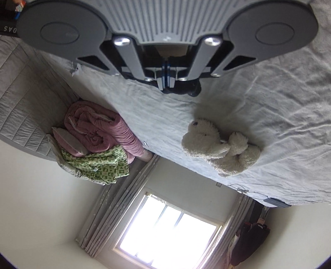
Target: Fold clothes
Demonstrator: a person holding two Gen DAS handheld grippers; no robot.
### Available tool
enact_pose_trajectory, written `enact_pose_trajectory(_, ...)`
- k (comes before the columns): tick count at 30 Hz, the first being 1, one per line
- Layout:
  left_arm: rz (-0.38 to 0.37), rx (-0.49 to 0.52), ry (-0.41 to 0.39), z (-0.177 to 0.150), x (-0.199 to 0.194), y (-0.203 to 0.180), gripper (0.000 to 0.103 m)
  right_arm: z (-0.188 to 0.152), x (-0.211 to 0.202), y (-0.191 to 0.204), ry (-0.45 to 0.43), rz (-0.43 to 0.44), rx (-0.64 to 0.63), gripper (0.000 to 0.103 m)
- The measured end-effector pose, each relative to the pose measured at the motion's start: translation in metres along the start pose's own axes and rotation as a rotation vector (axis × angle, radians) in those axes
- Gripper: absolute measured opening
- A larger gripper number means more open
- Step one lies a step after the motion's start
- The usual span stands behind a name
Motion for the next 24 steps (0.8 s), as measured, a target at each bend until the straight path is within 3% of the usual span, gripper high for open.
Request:
enact_pose_trajectory(2, 0.010, -0.019, 0.046, -0.009, 0.007, 0.005, 0.004, -0.007, 0.008, -0.011, 0.020, -0.027, 0.006, 0.006)
enact_pose_trajectory(6, 0.002, -0.016, 0.129, -0.027, 0.015, 0.004, 0.026, -0.021, 0.026, -0.043, 0.068, -0.115, 0.029, 0.006)
enact_pose_trajectory(8, -0.005, -0.008, 0.164, -0.036, 0.018, 0.001, 0.032, -0.029, 0.034, -0.056, 0.097, -0.149, 0.044, 0.006)
enact_pose_trajectory(12, -0.046, 0.011, 0.241, -0.056, 0.024, -0.012, 0.039, -0.041, 0.038, -0.065, 0.118, -0.174, 0.056, 0.006)
enact_pose_trajectory(15, -0.058, 0.038, 0.257, -0.067, 0.025, -0.024, 0.049, -0.037, 0.032, -0.059, 0.117, -0.170, 0.053, 0.013)
enact_pose_trajectory(17, -0.081, 0.066, 0.277, -0.075, 0.026, -0.032, 0.050, -0.035, 0.027, -0.052, 0.115, -0.164, 0.039, 0.018)
enact_pose_trajectory(22, -0.092, 0.104, 0.292, -0.093, 0.036, -0.043, 0.047, -0.031, 0.017, -0.036, 0.113, -0.120, 0.026, 0.018)
enact_pose_trajectory(24, -0.095, 0.080, 0.294, -0.097, 0.041, -0.043, 0.034, -0.031, 0.011, -0.031, 0.115, -0.102, 0.031, 0.018)
Point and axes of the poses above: each gripper's, at about its wrist camera, not at the fingertips, and x roughly the way its jaws point, y to its left, z to its top, the point moved 9 cm from there along x, roughly the way its jaws point, and after that the axes turned 3 degrees about -x, right-handed, at the moved point
